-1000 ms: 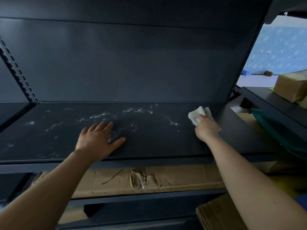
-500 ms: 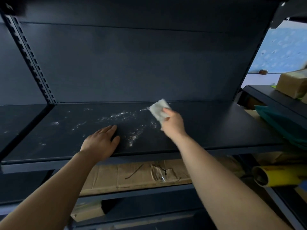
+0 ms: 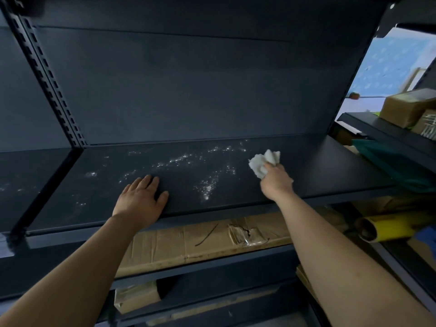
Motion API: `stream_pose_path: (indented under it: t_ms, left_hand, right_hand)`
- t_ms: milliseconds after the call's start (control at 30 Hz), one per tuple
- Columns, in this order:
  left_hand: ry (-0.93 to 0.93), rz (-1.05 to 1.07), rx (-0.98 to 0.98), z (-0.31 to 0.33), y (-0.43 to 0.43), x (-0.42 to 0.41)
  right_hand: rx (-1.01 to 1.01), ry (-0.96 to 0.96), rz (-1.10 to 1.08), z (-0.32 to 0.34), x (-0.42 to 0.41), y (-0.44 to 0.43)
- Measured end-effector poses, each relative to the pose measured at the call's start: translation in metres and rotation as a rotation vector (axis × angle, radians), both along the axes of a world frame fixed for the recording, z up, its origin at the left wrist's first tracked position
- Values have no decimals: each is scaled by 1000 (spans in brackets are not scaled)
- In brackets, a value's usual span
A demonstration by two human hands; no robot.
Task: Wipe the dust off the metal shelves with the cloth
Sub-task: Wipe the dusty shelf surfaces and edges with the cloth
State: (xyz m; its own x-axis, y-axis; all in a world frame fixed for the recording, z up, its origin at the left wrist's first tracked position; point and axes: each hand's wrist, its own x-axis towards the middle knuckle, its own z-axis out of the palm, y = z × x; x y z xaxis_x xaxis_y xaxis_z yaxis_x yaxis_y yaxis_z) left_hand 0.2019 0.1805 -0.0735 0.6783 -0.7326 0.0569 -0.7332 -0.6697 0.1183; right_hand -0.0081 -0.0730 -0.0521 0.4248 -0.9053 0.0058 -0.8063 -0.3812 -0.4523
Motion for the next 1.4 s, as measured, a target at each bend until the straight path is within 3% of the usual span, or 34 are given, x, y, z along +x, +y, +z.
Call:
stream_pose_path:
  t_ms: [300, 400, 467, 600, 667, 733, 800, 1133, 1233, 1333, 1400]
  left_hand:
    - [18, -22, -40, -2, 3, 0]
    - [32, -29, -51, -3, 3, -1]
    - [44, -34, -56, -3, 4, 1]
    - [24, -30, -55, 3, 2, 13]
    - [-2, 52, -88, -1, -28, 12]
    - [-19, 65, -91, 2, -25, 17]
    - [-12, 75, -68, 1, -21, 24]
    - [26, 195, -101, -5, -22, 29]
    - [15, 208, -88, 1, -18, 28]
    - [-35, 214, -75, 10, -22, 26]
    - [-81, 210, -67, 13, -23, 22]
  right_hand:
    - [37, -206, 155, -3, 61, 107]
    - [211, -435, 211, 4, 70, 119]
    - [194, -555, 149, 14, 65, 102]
    - [84, -490, -87, 23, 34, 30]
    - [127, -320, -109, 14, 26, -27]
    - [31, -50, -76, 8, 33, -26]
    - [-71, 48, 1, 5, 47, -12]
    - [132, -373, 414, -12, 106, 62]
    - [61, -524, 240, 5, 91, 27]
    - [-67, -434, 36, 15, 61, -42]
    - [23, -344, -111, 8, 44, -75]
